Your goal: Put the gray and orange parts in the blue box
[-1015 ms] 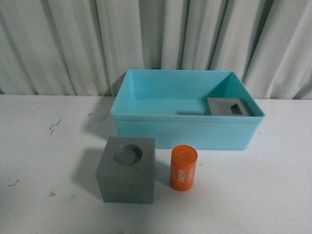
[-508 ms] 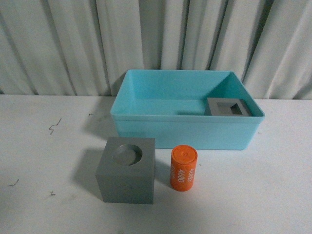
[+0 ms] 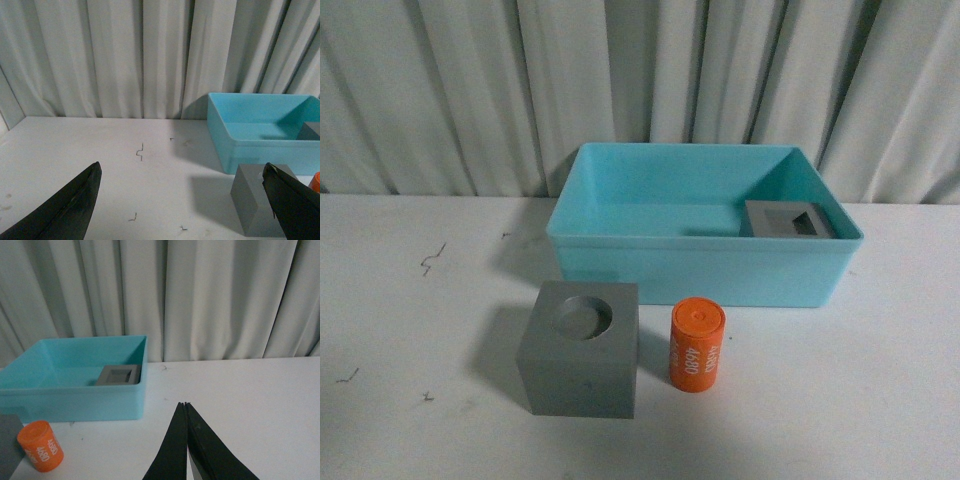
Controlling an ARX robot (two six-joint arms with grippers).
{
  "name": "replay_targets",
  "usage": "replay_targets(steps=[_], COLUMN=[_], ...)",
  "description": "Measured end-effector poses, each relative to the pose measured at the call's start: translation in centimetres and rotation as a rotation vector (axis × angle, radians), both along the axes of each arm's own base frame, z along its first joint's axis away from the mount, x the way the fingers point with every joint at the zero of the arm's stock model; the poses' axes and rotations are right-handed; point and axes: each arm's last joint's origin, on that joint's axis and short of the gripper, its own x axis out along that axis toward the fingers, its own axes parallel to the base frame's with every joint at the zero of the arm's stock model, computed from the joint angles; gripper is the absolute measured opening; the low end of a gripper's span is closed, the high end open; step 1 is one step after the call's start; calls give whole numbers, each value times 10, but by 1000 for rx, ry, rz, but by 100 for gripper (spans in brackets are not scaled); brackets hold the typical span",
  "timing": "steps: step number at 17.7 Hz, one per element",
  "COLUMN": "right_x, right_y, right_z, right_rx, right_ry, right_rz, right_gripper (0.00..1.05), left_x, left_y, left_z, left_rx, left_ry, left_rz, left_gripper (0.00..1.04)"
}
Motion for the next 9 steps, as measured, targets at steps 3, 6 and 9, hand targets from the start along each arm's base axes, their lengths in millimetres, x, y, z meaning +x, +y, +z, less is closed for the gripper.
replay_targets(steps=[3,6,9], right_x=[-1,-5,-19], right_y=[0,0,0], right_z=[1,1,-3], right_rx=[0,0,0], right_ry=[-7,-10,2], right_rz=[0,0,2], right_gripper=[2,2,2], left_x=[0,0,0], left_y=[0,0,0], left_z=[0,0,0], left_rx=[0,0,0], left_ry=[0,0,0], left_rz=[0,0,1], left_gripper=[98,98,98])
